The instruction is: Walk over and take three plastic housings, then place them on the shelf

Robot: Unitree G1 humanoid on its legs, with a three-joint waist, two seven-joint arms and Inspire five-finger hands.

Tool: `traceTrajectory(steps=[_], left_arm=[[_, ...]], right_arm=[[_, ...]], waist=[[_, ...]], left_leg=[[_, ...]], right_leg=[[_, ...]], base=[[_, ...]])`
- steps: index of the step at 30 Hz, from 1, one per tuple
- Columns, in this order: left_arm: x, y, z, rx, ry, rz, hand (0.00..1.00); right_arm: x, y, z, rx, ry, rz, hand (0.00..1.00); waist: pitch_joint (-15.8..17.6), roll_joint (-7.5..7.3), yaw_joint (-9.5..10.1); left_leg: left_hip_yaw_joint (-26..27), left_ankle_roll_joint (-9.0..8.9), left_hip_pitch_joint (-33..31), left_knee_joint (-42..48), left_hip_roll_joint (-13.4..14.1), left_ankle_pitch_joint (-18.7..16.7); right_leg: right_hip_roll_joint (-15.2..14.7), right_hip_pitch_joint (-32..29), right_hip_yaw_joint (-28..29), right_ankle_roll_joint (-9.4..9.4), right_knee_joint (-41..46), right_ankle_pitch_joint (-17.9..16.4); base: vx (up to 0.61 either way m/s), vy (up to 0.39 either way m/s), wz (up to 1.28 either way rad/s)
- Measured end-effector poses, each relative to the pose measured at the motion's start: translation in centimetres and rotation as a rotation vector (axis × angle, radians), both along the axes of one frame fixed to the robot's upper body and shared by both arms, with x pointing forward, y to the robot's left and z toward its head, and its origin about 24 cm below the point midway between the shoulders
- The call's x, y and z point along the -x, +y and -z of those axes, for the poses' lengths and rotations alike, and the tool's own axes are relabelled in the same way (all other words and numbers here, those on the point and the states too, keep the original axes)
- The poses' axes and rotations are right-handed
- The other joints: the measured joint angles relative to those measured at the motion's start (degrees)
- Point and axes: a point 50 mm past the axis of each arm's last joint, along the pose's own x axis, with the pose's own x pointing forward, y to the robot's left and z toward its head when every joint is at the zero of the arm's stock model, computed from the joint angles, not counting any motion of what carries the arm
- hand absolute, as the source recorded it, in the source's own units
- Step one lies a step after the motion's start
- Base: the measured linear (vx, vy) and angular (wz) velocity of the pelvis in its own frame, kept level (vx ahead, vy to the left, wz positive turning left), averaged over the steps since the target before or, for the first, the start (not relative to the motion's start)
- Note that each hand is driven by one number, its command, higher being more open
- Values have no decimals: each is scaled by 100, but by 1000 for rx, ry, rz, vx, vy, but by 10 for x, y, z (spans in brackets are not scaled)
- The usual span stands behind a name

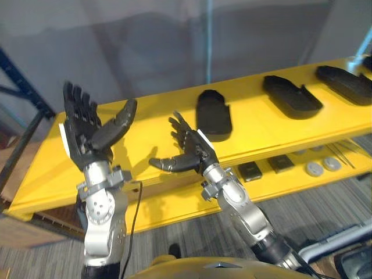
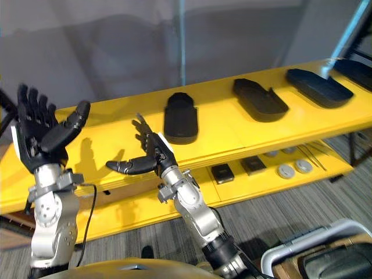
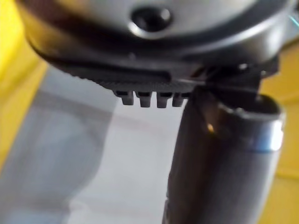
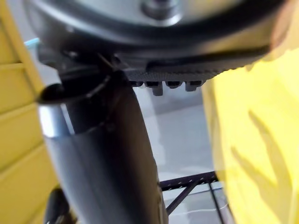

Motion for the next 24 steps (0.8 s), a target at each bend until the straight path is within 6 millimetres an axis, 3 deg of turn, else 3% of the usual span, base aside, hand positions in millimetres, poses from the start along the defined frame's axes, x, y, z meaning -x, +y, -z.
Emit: traceTrajectory(steps=[5,9,14,20,24], left_arm=[[14,2,22,78,79,41,100],[18,-2,30,96,93,105,100],[18,-12,25,86,18,181,100],[17,-14,24,73,4,216,100],[17,-16,23,71,-7,249,100]], right_arm=[[-7,6,18,93,111,100,100],[-20,7,26,206,134,244,100],[-32,-2,25,227,152,458,100],[-38,-6,26,234,158,524,100],[-46,-22,24,197,167,611,100]], waist=[[-56,-116,250],[-78,-169,268],[-71,-156,388],[-69,-154,393],[-52,-162,410]], left_leg=[[-106,-56,-65,16,-20,78],[-150,-50,-69,17,-23,86],[-201,-53,-68,5,-16,87],[-232,-55,-93,3,-20,86],[-270,-57,-141,1,-24,96]], right_leg=[[44,48,-112,-13,-113,74],[57,70,-138,-10,-128,79],[78,121,-205,-15,-173,79],[77,127,-260,-23,-183,72],[76,108,-293,-23,-184,70]], base=[[-15,-15,13],[13,-13,3],[2,-21,5],[8,-14,4],[-1,-9,5]])
